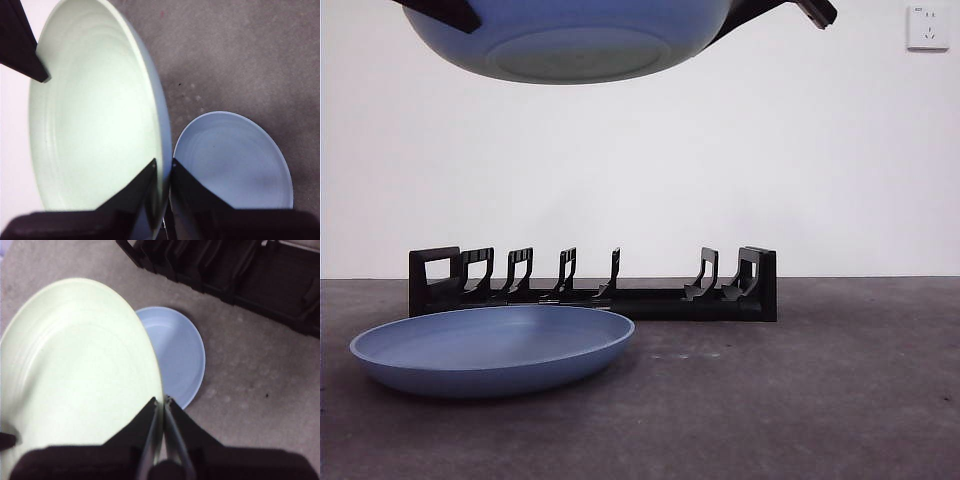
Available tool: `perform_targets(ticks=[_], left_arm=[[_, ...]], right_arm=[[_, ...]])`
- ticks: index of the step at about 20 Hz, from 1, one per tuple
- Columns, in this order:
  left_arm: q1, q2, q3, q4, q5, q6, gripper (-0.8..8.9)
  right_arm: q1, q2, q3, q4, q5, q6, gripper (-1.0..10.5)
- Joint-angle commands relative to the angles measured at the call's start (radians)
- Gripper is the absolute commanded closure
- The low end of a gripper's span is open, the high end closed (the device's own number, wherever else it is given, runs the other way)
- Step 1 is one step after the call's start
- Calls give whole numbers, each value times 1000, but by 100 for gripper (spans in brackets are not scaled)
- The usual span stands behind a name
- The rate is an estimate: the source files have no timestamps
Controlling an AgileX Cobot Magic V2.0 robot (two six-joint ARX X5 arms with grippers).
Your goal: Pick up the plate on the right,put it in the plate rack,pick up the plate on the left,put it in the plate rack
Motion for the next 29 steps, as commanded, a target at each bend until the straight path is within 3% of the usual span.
perform_targets(ticks=[1, 6, 13, 16, 19, 22, 29], left_arm=[[6, -9, 3, 18, -26, -72, 822], [6, -9, 3, 11, -23, -108, 822], [6, -5, 3, 11, -14, -213, 822], [29, 13, 3, 41, -6, -353, 822], [120, 43, 3, 163, 103, -521, 822], [261, 86, 3, 329, 229, -698, 822], [480, 194, 3, 534, 424, -923, 822]], right_arm=[[-3, 0, 0, 17, 11, 0, 903], [-3, -2, 2, 63, 11, 0, 640], [-4, -3, 115, 80, 30, 0, 622], [-4, -19, 258, 78, 117, -1, 623], [-3, -59, 335, 48, 182, -29, 627], [-3, -99, 340, -82, 255, -109, 627], [-2, -104, 332, -332, 251, -166, 631]])
